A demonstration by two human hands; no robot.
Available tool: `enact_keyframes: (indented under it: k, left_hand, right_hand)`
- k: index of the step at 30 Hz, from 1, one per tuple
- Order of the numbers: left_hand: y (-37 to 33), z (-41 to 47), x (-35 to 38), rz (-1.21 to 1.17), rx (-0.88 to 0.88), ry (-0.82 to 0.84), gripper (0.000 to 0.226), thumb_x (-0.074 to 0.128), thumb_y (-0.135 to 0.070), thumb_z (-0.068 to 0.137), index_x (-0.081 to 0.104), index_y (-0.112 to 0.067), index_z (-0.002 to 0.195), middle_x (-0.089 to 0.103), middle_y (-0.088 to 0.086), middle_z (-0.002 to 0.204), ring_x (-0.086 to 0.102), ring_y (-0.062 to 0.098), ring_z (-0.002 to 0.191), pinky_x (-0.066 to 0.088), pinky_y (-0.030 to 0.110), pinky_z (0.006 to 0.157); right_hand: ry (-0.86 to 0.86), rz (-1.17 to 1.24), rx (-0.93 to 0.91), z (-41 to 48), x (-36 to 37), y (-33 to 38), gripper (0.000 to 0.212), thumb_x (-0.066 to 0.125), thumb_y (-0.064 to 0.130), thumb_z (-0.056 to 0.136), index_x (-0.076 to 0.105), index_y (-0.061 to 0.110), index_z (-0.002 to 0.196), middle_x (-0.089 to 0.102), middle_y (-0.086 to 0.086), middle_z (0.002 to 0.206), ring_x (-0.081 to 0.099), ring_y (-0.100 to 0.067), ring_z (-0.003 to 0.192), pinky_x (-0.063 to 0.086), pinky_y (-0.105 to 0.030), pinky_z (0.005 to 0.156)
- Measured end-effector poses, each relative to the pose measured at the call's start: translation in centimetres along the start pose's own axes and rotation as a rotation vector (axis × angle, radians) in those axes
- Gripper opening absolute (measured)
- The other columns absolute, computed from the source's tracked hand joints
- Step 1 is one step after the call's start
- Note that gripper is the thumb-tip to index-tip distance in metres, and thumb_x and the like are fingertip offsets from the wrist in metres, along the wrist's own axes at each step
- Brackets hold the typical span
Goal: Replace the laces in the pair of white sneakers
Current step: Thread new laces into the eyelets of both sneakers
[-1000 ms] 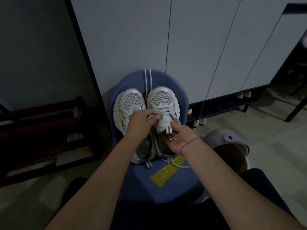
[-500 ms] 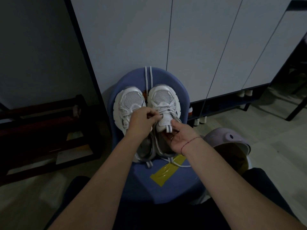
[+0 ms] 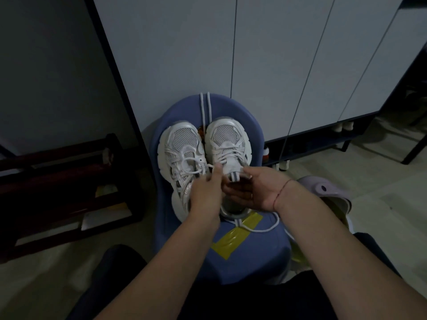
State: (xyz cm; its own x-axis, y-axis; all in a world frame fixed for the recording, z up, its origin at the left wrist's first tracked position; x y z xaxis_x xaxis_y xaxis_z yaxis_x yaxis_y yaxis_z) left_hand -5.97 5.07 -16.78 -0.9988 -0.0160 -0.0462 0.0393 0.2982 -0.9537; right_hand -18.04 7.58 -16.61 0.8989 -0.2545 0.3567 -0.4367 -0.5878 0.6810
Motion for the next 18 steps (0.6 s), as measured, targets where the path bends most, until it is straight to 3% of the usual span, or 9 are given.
enact_keyframes:
  k: [2, 4, 6, 9, 12, 14, 16, 18]
  left_hand:
    - [2.3, -1.2, 1.6, -0.282, -0.37, 0.111, 0.05, 0.057, -0.046, 0.094, 0.057, -0.012, 0.057, 0.051, -0.003, 0.043, 0.042, 0.01, 0.041, 0.034, 0.017, 0.039]
    - [3.1, -1.7, 2.9, -0.434, -0.531, 0.218, 0.051, 0.056, -0.052, 0.092, 0.063, -0.009, 0.066, 0.059, 0.001, 0.049, 0.05, 0.012, 0.043, 0.04, 0.014, 0.038]
    - [2.8, -1.3, 3.8, -0.539, -0.562, 0.32, 0.057, 0.051, -0.058, 0.091, 0.069, -0.004, 0.084, 0.07, 0.008, 0.069, 0.064, 0.017, 0.056, 0.053, 0.021, 0.051]
    - [1.8, -0.5, 4.1, -0.677, -0.558, 0.313, 0.058, 0.052, -0.054, 0.093, 0.066, 0.001, 0.106, 0.069, 0.017, 0.097, 0.066, 0.027, 0.084, 0.055, 0.035, 0.075]
    - [1.7, -0.6, 4.5, -0.777, -0.557, 0.261, 0.045, 0.059, -0.043, 0.093, 0.065, 0.002, 0.095, 0.071, 0.017, 0.085, 0.064, 0.028, 0.082, 0.053, 0.037, 0.075]
    - [1.6, -0.9, 4.7, -0.786, -0.552, 0.256, 0.04, 0.058, -0.038, 0.095, 0.063, 0.0, 0.085, 0.07, 0.013, 0.064, 0.062, 0.026, 0.075, 0.052, 0.035, 0.068]
    - [1.4, -1.2, 4.8, -0.784, -0.541, 0.267, 0.035, 0.056, -0.033, 0.097, 0.062, -0.002, 0.082, 0.068, 0.011, 0.056, 0.06, 0.024, 0.073, 0.05, 0.033, 0.064]
    - [1.2, -1.3, 4.7, -0.778, -0.518, 0.279, 0.033, 0.054, -0.03, 0.099, 0.062, -0.003, 0.082, 0.069, 0.011, 0.058, 0.06, 0.024, 0.073, 0.05, 0.034, 0.067]
  right_hand:
    - [-0.009, -0.11, -0.012, -0.1, -0.5, 0.4, 0.037, 0.041, 0.037, 0.099, 0.062, 0.006, 0.092, 0.069, -0.009, 0.073, 0.066, -0.019, 0.065, 0.055, -0.025, 0.051]
    - [-0.04, -0.225, -0.043, -0.2, -0.8, 0.8, 0.038, 0.041, 0.037, 0.099, 0.062, 0.008, 0.088, 0.069, -0.006, 0.067, 0.064, -0.014, 0.056, 0.05, -0.019, 0.048]
    - [-0.102, -0.406, -0.079, -0.4, -1.0, 1.2, 0.039, 0.041, 0.038, 0.099, 0.061, 0.008, 0.083, 0.066, -0.004, 0.062, 0.057, -0.01, 0.046, 0.043, -0.015, 0.043]
    - [-0.255, -0.795, -0.23, -0.9, -1.7, 2.9, 0.041, 0.049, 0.037, 0.096, 0.063, 0.003, 0.078, 0.061, -0.003, 0.054, 0.049, -0.012, 0.045, 0.038, -0.018, 0.041]
    - [-0.472, -1.104, -0.547, -1.1, -2.6, 5.7, 0.046, 0.057, 0.034, 0.092, 0.065, -0.007, 0.072, 0.057, -0.006, 0.055, 0.048, -0.016, 0.05, 0.044, -0.029, 0.054]
    - [-0.494, -0.952, -0.737, -1.1, -2.5, 6.7, 0.032, 0.064, 0.025, 0.088, 0.067, -0.004, 0.074, 0.057, -0.004, 0.06, 0.051, -0.007, 0.051, 0.047, -0.026, 0.058]
    - [-0.387, -0.752, -0.776, -0.5, -1.6, 6.4, 0.011, 0.067, 0.016, 0.086, 0.07, 0.006, 0.085, 0.062, 0.001, 0.069, 0.054, 0.002, 0.055, 0.045, -0.009, 0.055]
    - [-0.338, -0.711, -0.769, 0.7, -0.9, 5.6, 0.005, 0.069, 0.013, 0.084, 0.07, 0.01, 0.087, 0.067, -0.006, 0.082, 0.059, -0.006, 0.07, 0.05, -0.015, 0.067]
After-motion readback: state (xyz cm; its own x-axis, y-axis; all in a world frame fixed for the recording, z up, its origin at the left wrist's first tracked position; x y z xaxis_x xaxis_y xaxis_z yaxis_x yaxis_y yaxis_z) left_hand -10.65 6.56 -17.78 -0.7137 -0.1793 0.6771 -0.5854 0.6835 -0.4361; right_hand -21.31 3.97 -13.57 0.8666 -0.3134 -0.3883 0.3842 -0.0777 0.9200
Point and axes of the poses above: each hand's wrist, its own z-axis towards the middle knuckle, its own x-axis out of the palm, y = z × x, the point moved 5 cm from there along z, towards the middle knuckle
